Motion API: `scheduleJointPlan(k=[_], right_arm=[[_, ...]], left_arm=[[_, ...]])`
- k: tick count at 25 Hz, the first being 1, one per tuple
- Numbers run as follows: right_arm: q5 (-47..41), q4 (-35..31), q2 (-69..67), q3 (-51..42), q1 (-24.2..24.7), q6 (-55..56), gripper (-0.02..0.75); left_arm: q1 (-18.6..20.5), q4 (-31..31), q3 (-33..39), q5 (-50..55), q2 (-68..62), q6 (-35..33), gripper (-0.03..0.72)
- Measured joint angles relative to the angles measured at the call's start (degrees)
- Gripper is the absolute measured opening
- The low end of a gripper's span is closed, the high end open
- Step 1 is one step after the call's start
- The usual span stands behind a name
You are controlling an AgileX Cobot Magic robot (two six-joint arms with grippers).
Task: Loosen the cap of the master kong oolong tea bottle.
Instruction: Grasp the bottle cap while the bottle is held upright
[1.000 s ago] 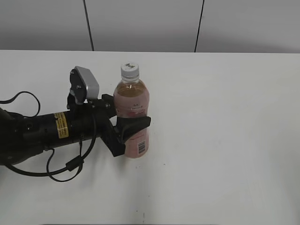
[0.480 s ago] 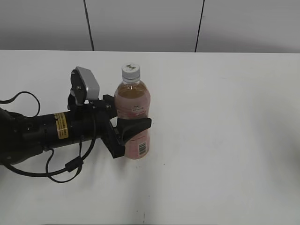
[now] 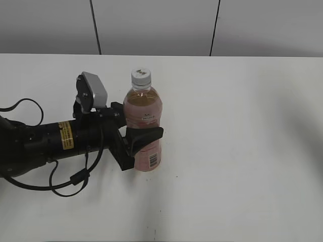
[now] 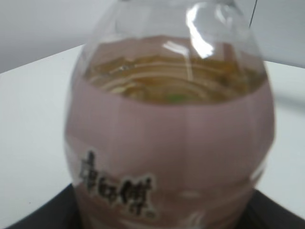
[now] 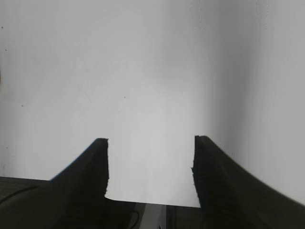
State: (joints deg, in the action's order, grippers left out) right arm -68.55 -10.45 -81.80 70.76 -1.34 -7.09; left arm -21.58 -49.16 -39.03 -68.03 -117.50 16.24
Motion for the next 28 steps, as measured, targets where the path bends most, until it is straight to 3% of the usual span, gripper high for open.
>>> scheduleJointPlan(k=[5, 12, 16, 21, 28], right_arm=[[-0.60, 0.29, -3.56, 6.55, -6.07, 2.58, 0.428], [-0.94, 0.26, -10.20, 16.10, -26.09, 7.09, 0.428], [-1.09, 0.10, -15.58, 22.96, -34.74, 8.61, 0.428], [-1.16, 0.34, -22.06, 29.05, -39.17, 10.72, 0.428], [-1.26, 1.01, -26.96, 33.71, -40.44, 13.29, 0.428]], left_arm=[[0.00, 0.00, 0.00, 0.00, 0.00, 0.00, 0.392], [0.00, -0.06, 0.00, 0.00, 0.00, 0.00, 0.392], [0.00, -0.06, 0.00, 0.00, 0.00, 0.00, 0.392], [0.00, -0.11, 0.00, 0.00, 0.00, 0.00, 0.392], [0.00, -0.11, 0.00, 0.00, 0.00, 0.00, 0.392]])
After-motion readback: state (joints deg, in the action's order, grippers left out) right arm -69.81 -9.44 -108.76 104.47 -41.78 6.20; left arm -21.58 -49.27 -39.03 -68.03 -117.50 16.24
